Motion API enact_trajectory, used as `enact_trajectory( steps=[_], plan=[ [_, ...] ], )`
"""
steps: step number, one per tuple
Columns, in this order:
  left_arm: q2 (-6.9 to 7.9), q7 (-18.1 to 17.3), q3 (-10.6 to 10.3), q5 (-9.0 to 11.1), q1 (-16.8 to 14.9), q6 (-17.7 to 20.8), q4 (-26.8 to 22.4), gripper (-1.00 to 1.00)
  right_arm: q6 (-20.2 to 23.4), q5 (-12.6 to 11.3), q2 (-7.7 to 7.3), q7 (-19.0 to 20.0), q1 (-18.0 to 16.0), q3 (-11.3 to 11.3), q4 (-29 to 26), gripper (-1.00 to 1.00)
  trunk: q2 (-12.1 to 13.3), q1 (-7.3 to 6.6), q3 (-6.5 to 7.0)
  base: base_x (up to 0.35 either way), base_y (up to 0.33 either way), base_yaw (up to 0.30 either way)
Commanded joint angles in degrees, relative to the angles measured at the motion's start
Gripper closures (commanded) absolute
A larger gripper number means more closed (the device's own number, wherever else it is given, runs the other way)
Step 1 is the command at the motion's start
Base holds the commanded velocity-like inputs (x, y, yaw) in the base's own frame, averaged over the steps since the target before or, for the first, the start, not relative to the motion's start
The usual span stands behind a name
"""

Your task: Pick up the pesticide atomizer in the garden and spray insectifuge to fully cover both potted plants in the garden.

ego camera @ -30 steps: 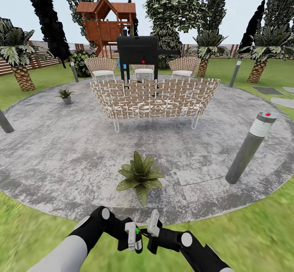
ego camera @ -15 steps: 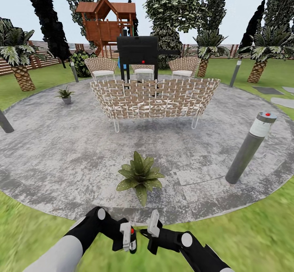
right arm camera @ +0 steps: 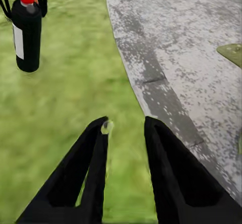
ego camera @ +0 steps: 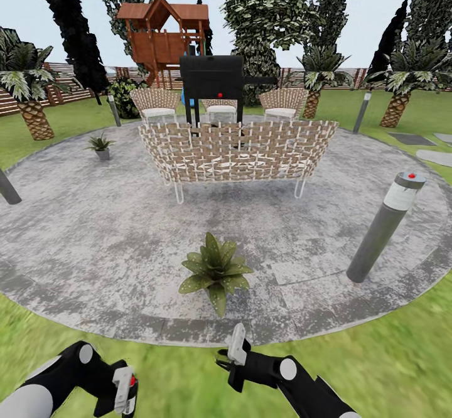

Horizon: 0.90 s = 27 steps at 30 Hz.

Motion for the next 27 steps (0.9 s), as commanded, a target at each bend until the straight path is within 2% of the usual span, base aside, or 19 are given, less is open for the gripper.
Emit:
enact_trajectory(
  steps=[1,4,7,9,10,11,12,13,15,16,17,18,19,20,22,23,25,27],
  plan=[
    [0.48,0.7,-0.1,0.3,0.2,-0.4,-0.1,1.00,-0.4,0.6,-0.06,0.0,0.0,-0.1,0.0,-1.00,0.0,-0.01,-0.05,0.000,0.000,0.000],
    [1.36,2.3,0.2,0.8,0.8,-0.5,-0.1,1.00,-0.3,0.6,-0.15,-0.3,0.0,-0.1,0.1,-1.00,0.0,-0.01,-0.05,0.000,0.000,0.000],
    [1.45,6.7,0.9,1.1,0.9,0.0,0.1,1.00,-0.3,0.6,-0.38,-1.9,0.0,-0.4,2.6,-1.00,0.0,-0.01,-0.05,0.000,0.000,0.000],
    [1.22,12.5,3.7,2.5,0.9,0.1,2.2,1.00,-0.4,0.6,-0.78,-8.2,0.0,-0.5,6.9,-1.00,0.0,-0.01,-0.05,0.000,0.000,0.000],
    [1.05,16.1,6.0,3.9,1.0,0.1,4.2,1.00,-0.5,0.5,-0.94,-14.2,0.0,-0.5,9.7,-1.00,0.0,-0.01,-0.05,0.000,0.000,0.000],
    [0.98,18.4,7.8,5.1,1.0,0.0,5.4,1.00,-0.5,0.4,-1.00,-18.4,0.0,-0.5,11.7,-1.00,0.0,-0.01,-0.05,0.000,0.000,0.000],
    [0.87,21.6,10.7,7.4,1.0,-0.1,6.8,1.00,-0.5,0.2,-1.05,-24.8,0.0,-0.4,14.9,-1.00,0.0,-0.01,-0.05,0.000,0.000,0.000],
    [0.83,23.1,12.5,9.1,1.0,-0.2,7.8,1.00,-0.5,0.1,-1.04,-28.5,0.0,-0.4,16.7,-1.00,0.0,-0.01,-0.05,0.000,0.000,0.000],
    [0.82,25.5,17.2,14.9,1.0,-0.4,11.0,1.00,-0.6,-0.8,-0.89,-39.4,0.1,-0.9,21.9,-1.00,0.0,-0.01,-0.05,0.000,0.000,0.000],
    [0.83,25.9,18.6,17.1,1.0,-0.4,11.8,1.00,-0.6,-2.0,-0.79,-42.7,0.1,-1.3,23.8,-1.00,0.0,-0.01,-0.05,0.000,0.000,0.000],
    [0.84,27.0,20.4,20.7,1.2,-0.5,13.0,1.00,-0.7,-4.8,-0.66,-46.9,0.2,-2.2,27.0,-1.00,0.0,-0.01,-0.05,0.000,0.000,0.000],
    [0.84,28.1,21.2,22.8,1.5,-0.6,13.6,1.00,-0.8,-7.0,-0.65,-48.8,0.2,-2.8,28.8,-1.00,0.0,-0.01,-0.05,0.000,0.000,0.000],
    [0.83,30.4,22.0,25.9,2.5,-0.6,14.1,1.00,-1.3,-10.8,-0.78,-50.5,0.2,-3.5,30.8,-1.00,0.0,-0.01,-0.05,0.000,0.000,0.000],
    [0.79,32.5,22.3,27.8,3.2,-0.8,14.2,1.00,-1.9,-13.8,-0.90,-51.1,0.2,-3.8,31.8,-1.00,0.0,-0.01,-0.05,0.000,0.000,0.000],
    [0.70,40.3,22.7,33.1,5.0,-3.1,14.7,1.00,-4.4,-23.4,-1.68,-51.8,0.4,-4.2,33.5,-1.00,0.0,-0.01,-0.05,0.000,0.000,0.000],
    [0.69,42.8,22.8,34.6,5.7,-4.2,14.8,1.00,-5.1,-25.5,-2.09,-51.9,0.4,-4.3,33.8,-1.00,0.0,-0.01,-0.05,0.000,0.000,0.000],
    [0.62,48.2,22.8,38.3,7.7,-6.7,14.9,1.00,-7.0,-28.2,-2.78,-52.2,0.5,-4.3,34.1,-1.00,0.0,-0.01,-0.05,0.000,0.000,0.000],
    [0.61,51.6,22.9,41.4,9.4,-7.7,14.9,1.00,-9.1,-29.2,-3.72,-52.2,0.5,-4.3,34.2,-1.00,0.0,-0.01,-0.05,0.000,0.000,0.000]
  ],
)
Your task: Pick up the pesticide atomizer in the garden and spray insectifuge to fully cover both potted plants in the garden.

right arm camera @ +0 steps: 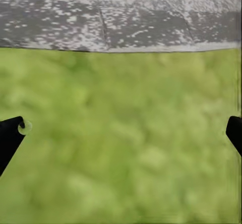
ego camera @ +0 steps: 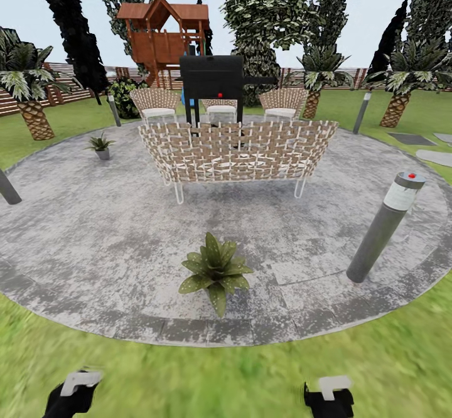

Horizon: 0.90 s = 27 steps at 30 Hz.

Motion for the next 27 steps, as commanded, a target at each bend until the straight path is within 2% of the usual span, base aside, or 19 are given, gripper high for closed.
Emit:
enact_trajectory(
  steps=[1,4,8,9,10,12,27],
  plan=[
    [0.01,0.7,0.4,0.8,0.4,-0.4,0.0,1.00,-0.7,-0.7,-0.24,-0.1,0.0,0.5,0.0,-1.00,0.0,-0.01,-0.04,0.000,0.000,0.000],
    [-0.37,1.8,0.4,2.4,0.8,-0.4,0.1,1.00,-1.3,-0.9,-0.40,-0.1,0.0,0.6,0.1,-1.00,0.0,-0.01,-0.04,0.000,0.000,0.000],
    [-2.27,3.4,0.4,2.6,0.9,-0.4,2.0,1.00,-1.3,-0.8,-0.07,0.0,0.0,0.7,0.1,-1.00,0.0,-0.01,-0.04,0.000,0.000,0.000],
    [-2.57,4.2,0.5,2.6,0.9,-0.4,2.8,1.00,-1.3,-0.8,0.26,0.0,0.0,0.7,0.0,-1.00,0.0,-0.01,-0.04,0.000,0.000,0.000],
    [-3.14,5.3,0.5,2.7,0.9,-0.6,5.0,1.00,-1.3,-0.9,1.34,0.1,0.1,0.6,0.1,-1.00,0.0,-0.01,-0.04,0.000,0.000,-0.048],
    [-3.93,5.4,0.5,2.7,0.9,-0.6,5.9,1.00,-1.3,-0.8,1.71,0.1,0.2,0.6,0.1,-1.00,0.0,-0.01,-0.04,0.000,0.000,-0.018],
    [-4.21,5.4,0.4,2.6,1.0,-0.6,6.1,1.00,-1.1,-0.7,1.78,0.2,2.6,0.7,0.2,-1.00,0.0,-0.01,-0.04,0.000,0.000,0.000]
  ],
)
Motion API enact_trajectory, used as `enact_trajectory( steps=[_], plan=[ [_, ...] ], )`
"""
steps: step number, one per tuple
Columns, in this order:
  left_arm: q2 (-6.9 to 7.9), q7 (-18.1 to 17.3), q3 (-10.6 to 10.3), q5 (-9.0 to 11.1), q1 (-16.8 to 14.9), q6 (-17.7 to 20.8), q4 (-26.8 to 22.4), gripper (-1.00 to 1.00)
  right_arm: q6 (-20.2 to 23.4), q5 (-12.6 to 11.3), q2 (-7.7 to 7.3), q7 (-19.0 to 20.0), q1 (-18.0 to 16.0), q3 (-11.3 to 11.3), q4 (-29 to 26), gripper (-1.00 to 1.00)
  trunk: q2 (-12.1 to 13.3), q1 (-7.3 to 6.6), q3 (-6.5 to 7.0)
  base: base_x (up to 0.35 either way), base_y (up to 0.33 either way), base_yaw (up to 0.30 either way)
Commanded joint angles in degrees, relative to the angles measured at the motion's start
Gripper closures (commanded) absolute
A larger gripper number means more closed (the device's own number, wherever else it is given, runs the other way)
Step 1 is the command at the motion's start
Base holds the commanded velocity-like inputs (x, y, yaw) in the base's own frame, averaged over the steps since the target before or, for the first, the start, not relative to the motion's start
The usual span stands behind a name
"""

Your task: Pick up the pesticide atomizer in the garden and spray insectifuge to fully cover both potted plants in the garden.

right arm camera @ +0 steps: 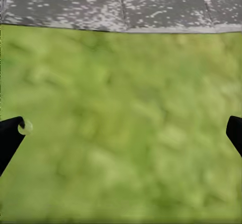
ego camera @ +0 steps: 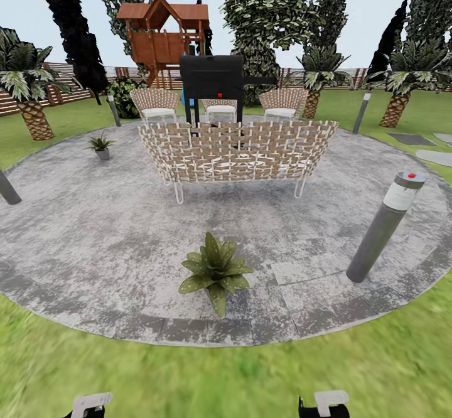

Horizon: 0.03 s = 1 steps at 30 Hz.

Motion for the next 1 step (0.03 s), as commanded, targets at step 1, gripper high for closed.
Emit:
enact_trajectory(
  steps=[1],
  plan=[
    [0.02,-0.2,0.5,-0.5,0.0,-0.2,0.1,1.00,-0.2,-0.5,0.04,-0.1,0.0,0.5,0.1,-1.00,0.0,-0.01,-0.05,0.000,0.000,0.000]
  ],
)
